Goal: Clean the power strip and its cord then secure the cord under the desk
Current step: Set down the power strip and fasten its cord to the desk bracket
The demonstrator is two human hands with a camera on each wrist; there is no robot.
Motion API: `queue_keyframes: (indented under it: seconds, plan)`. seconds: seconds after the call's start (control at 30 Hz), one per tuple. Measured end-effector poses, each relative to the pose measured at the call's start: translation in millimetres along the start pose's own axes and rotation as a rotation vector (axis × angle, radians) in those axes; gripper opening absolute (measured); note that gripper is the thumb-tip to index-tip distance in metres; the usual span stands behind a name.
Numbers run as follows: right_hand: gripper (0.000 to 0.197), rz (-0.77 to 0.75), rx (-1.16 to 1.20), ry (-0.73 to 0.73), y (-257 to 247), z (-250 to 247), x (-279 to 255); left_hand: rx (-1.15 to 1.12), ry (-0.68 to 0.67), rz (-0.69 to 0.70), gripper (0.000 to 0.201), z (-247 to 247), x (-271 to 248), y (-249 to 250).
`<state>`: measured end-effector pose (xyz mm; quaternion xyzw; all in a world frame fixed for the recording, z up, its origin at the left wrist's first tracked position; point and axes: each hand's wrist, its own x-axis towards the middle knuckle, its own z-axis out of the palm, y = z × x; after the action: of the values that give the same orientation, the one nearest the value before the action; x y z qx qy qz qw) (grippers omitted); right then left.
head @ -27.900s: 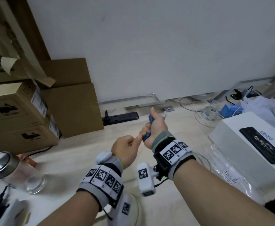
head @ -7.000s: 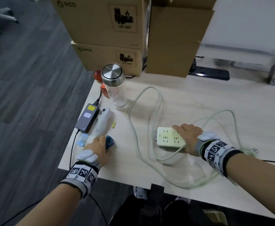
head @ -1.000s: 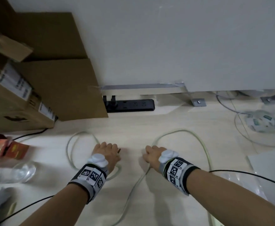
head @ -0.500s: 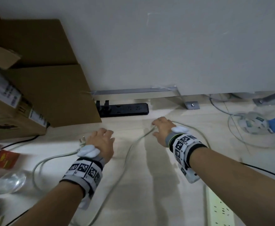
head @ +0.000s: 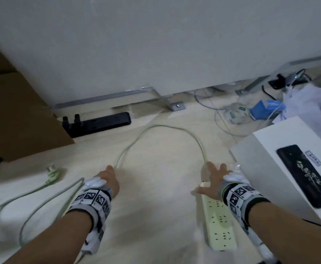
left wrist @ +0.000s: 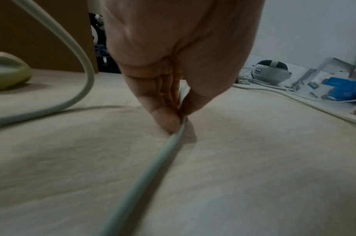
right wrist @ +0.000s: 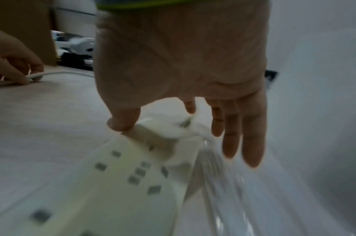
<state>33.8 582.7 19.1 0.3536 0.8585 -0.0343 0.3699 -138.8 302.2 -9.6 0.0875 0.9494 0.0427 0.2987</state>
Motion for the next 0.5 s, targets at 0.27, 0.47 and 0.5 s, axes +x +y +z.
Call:
queue_keyframes:
  seconds: [0.27, 0.47, 0.5]
  plan:
    - [0.106, -0.204, -0.001, 0.062, 4.0, 21.7, -9.1, -0.296, 0.361, 0.132, 0.015, -67.4, 42.9, 24.0]
    - [0.070, -0.090, 0.058, -0.010, 0.7, 20.7, -7.3, 0.061, 0.017, 0.179, 0.030, -38.8, 61.5, 53.3]
    - [0.065, -0.073, 0.077, -0.007, 0.5, 17.6, -7.4, 0.077, 0.006, 0.165, 0.036, -35.6, 60.8, 55.0]
